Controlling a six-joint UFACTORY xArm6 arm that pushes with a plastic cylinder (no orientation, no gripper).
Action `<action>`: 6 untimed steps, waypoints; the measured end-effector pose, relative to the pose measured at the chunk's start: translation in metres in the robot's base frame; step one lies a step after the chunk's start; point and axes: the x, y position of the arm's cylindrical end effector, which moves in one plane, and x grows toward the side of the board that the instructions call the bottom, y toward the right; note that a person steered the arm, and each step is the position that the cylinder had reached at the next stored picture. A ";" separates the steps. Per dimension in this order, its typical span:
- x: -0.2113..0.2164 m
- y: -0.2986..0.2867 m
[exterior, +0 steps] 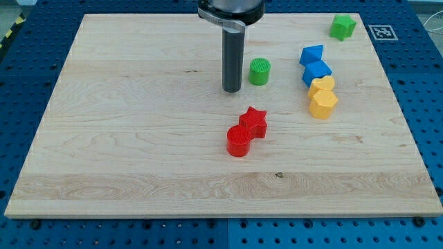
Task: Move green circle towards blue cube
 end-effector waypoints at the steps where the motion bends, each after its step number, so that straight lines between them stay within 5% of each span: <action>1: 0.006 0.003; 4: -0.049 0.008; 6: -0.036 0.009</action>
